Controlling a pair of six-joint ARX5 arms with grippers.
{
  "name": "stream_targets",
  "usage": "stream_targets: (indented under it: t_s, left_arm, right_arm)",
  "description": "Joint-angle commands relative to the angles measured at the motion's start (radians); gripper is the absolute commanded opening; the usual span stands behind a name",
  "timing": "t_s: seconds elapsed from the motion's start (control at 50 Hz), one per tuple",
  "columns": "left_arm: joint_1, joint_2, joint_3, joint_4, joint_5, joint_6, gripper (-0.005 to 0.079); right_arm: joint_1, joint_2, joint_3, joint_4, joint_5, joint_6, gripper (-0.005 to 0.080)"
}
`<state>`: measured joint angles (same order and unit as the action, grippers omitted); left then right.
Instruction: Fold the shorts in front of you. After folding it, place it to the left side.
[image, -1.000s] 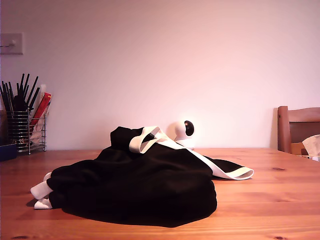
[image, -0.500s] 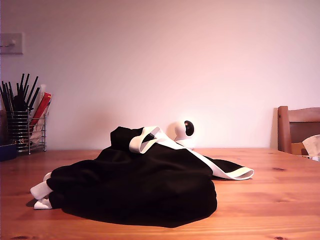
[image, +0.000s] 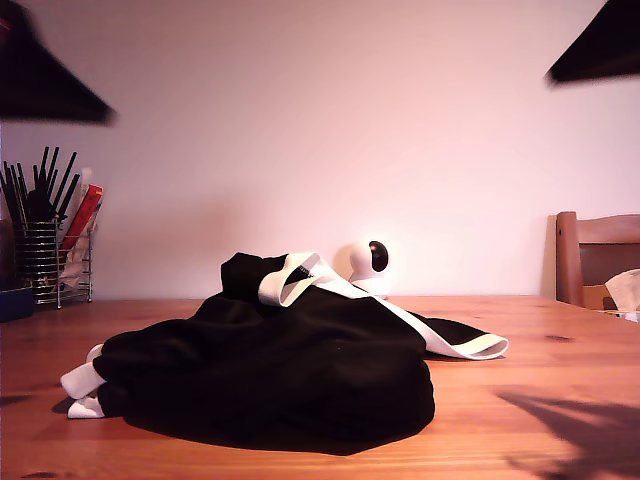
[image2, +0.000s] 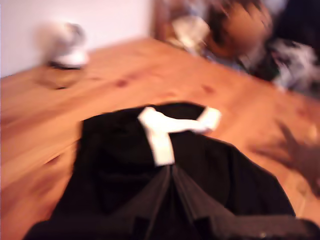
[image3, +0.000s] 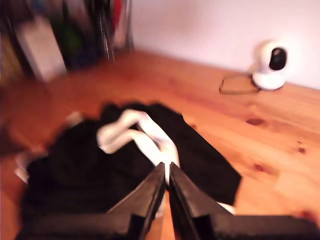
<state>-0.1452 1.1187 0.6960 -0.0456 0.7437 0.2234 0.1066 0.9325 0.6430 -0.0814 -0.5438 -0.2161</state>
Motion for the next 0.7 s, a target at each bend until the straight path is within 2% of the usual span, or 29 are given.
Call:
stream_targets:
  t_s: [0.0,0.14,0.2,0.24,0.34,0.4,0.5,0.62,0.68]
  left_arm:
    - [-0.034,0.062,0.043,0.008,0.006,0.053,-0.0019]
    - [-0.110,0.201,0.146,0.008,-0.048,0.092,-0.0017]
    - [-0.148,0.248,0.187,0.008,-0.097,0.090,0.0024]
    - [-0.174,0.278,0.213,0.008,-0.145,0.081,0.0112]
    - [-0.229,0.348,0.270,0.011,-0.269,0.038,0.0424]
    - [-0.261,0.387,0.302,0.008,-0.352,-0.011,0.0502]
    - [-0.314,0.448,0.336,0.008,-0.404,-0.055,0.0556]
    - [-0.378,0.516,0.362,0.008,-0.449,-0.097,0.0556]
    - [-0.412,0.547,0.371,0.012,-0.504,-0.121,0.0556]
  right_arm:
    - [0.015,0.060,0.042,-0.003,-0.007,-0.059,-0.0010]
    - [0.046,0.195,0.133,-0.022,-0.003,-0.160,-0.0010]
    - [0.056,0.244,0.167,-0.026,0.000,-0.158,-0.0010]
    - [0.064,0.269,0.186,-0.035,0.002,-0.159,-0.0010]
    - [0.078,0.321,0.224,-0.049,0.004,-0.160,-0.0010]
    - [0.087,0.339,0.233,-0.044,0.004,-0.174,-0.0010]
    - [0.093,0.351,0.240,-0.039,0.008,-0.186,-0.0010]
    - [0.096,0.352,0.240,-0.037,0.027,-0.194,-0.0010]
    - [0.096,0.352,0.240,-0.036,0.036,-0.207,-0.0010]
